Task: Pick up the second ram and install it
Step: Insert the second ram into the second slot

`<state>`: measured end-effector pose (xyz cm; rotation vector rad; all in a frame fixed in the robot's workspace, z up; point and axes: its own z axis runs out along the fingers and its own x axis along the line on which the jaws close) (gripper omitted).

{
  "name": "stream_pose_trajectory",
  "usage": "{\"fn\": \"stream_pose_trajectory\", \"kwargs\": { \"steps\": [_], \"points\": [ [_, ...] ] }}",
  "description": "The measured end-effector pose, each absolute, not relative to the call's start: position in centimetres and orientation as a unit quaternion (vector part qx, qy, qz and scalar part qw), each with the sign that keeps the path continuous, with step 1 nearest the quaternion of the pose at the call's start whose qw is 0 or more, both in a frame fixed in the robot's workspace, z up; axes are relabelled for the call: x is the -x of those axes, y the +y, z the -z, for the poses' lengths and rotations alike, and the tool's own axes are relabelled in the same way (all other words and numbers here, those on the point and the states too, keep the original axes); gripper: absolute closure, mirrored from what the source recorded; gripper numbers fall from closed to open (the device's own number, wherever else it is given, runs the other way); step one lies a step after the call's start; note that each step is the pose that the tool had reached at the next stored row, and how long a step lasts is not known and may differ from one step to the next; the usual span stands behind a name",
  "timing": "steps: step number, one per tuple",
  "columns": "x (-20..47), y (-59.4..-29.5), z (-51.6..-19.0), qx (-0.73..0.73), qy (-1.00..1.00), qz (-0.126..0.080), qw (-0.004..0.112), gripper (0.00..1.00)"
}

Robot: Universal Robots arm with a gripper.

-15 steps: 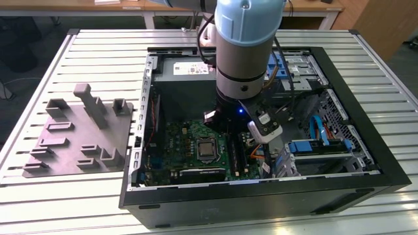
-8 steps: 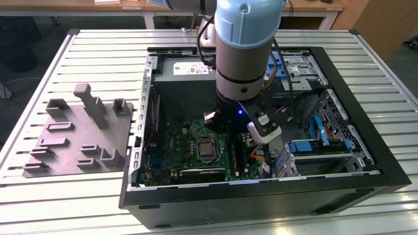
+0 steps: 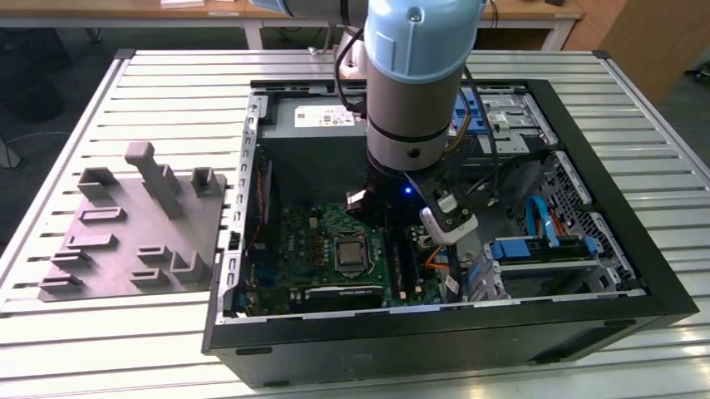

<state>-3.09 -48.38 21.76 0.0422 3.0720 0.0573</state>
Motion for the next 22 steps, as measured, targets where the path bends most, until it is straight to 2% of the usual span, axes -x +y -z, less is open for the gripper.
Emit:
{"fn": "stream_pose_trajectory", "kwargs": {
  "steps": [22],
  "points": [
    [2.87, -48.38, -21.09, -0.001, 0.999, -0.015, 0.034, 0.86]
  ]
}}
